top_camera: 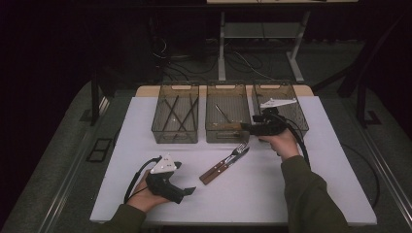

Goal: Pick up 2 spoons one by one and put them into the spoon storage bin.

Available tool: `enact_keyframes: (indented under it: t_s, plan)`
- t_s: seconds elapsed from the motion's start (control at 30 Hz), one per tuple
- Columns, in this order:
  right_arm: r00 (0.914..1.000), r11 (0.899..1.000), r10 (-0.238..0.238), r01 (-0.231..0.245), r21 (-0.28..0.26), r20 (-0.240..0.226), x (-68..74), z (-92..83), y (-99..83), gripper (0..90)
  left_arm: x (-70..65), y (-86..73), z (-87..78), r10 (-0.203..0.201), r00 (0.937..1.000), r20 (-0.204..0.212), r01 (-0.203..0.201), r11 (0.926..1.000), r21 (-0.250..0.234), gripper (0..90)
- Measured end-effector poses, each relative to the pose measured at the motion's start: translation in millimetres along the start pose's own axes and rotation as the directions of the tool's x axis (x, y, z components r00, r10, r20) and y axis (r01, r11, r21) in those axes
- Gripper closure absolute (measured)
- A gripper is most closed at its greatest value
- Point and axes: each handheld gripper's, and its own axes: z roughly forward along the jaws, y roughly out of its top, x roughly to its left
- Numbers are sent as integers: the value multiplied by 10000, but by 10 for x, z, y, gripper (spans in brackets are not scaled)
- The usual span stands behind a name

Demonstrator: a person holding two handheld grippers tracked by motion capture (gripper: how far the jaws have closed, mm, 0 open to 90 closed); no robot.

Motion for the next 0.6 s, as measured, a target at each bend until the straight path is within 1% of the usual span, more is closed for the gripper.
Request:
enact_keyframes:
  t_s: [0.07,0.17,0.3,0.43,0.47,0.5,0.57,0.6]
  plan:
    - [10000,9999,-81,81,-73,-20,-8,-61,-55,308,2,0,1,6,10000,-7,-6,10000,2,0]
    - [10000,9997,-75,76,-229,58,2,-165,-139,274,1,-1,5,-59,10000,-41,59,10000,-23,0]
    - [9999,9993,-153,152,-353,-30,34,-312,-281,239,-1,-4,3,-110,9999,-63,110,9999,-24,0]
    - [9998,9994,-175,174,-308,-25,43,-420,-444,210,-7,-5,0,-26,10000,-79,26,10000,26,0]
    - [9999,9995,-79,77,-310,-71,42,-444,-489,208,-6,-5,-3,-21,10000,-91,21,10000,19,0]
    - [9999,9992,-108,104,-378,-114,33,-459,-533,205,-6,-4,-5,-33,9999,-96,33,10000,7,0]
    - [9999,9995,-55,52,-326,-110,35,-497,-609,197,-5,-5,-7,-37,9999,-105,37,10000,7,0]
    - [9999,9994,-124,121,-331,-107,40,-517,-645,194,3,-4,-15,96,9999,-81,-95,9999,107,0]
